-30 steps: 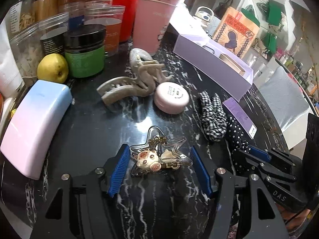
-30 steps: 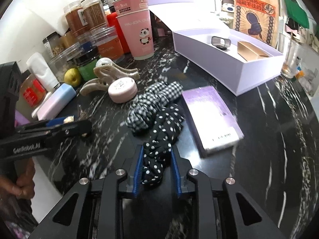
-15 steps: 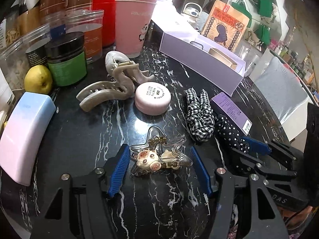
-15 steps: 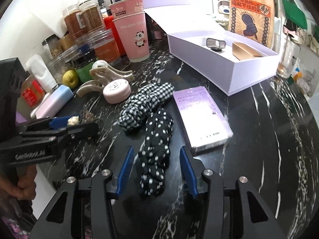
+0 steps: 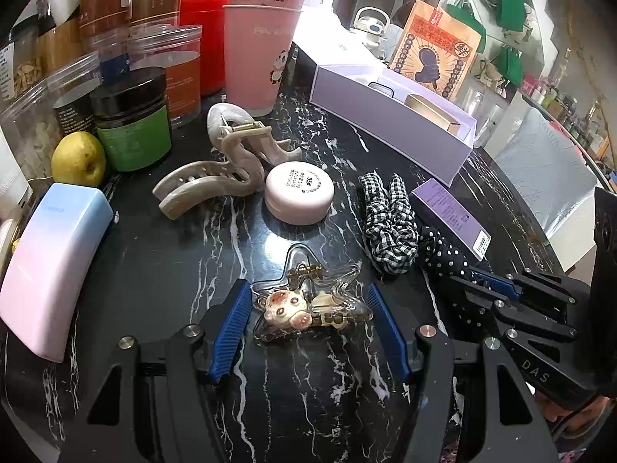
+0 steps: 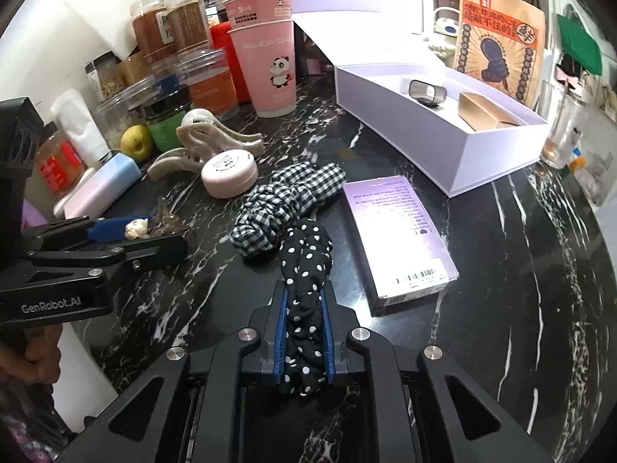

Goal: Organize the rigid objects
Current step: 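Carry the star hair clip and polka-dot scrunchie toward the lavender box with both tools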

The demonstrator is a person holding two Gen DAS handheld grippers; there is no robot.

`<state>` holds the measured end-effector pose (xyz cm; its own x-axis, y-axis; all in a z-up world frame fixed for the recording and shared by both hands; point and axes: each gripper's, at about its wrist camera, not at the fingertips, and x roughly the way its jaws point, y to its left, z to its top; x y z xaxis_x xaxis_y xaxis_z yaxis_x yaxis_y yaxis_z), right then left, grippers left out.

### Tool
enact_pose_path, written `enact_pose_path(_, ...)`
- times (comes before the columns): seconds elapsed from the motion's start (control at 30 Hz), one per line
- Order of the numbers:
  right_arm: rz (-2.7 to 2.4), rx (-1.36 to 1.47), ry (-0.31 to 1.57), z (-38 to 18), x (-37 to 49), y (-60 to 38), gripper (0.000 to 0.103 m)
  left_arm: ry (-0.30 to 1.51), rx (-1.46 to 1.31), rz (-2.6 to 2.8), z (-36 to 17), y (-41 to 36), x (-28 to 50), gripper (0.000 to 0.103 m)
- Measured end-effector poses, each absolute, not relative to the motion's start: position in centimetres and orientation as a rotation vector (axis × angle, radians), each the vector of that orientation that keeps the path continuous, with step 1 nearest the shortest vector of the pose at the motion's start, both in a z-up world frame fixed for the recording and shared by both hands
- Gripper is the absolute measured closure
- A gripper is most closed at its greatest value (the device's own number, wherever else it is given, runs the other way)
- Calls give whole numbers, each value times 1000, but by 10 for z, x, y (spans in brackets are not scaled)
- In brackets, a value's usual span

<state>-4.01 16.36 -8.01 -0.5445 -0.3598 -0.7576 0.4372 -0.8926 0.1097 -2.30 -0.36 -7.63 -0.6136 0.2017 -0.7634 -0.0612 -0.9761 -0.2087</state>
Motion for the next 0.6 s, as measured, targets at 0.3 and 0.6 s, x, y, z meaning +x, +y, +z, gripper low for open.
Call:
enact_pose_path(0.3, -2397, 1118, 88, -64, -30, 168, 88, -212, -1250, 2676, -62, 6, -24, 41)
enact_pose_path(0.6, -2432, 1111, 35, -49, -23, 184, 88, -164, -1202, 2635, -48, 27, -30, 41)
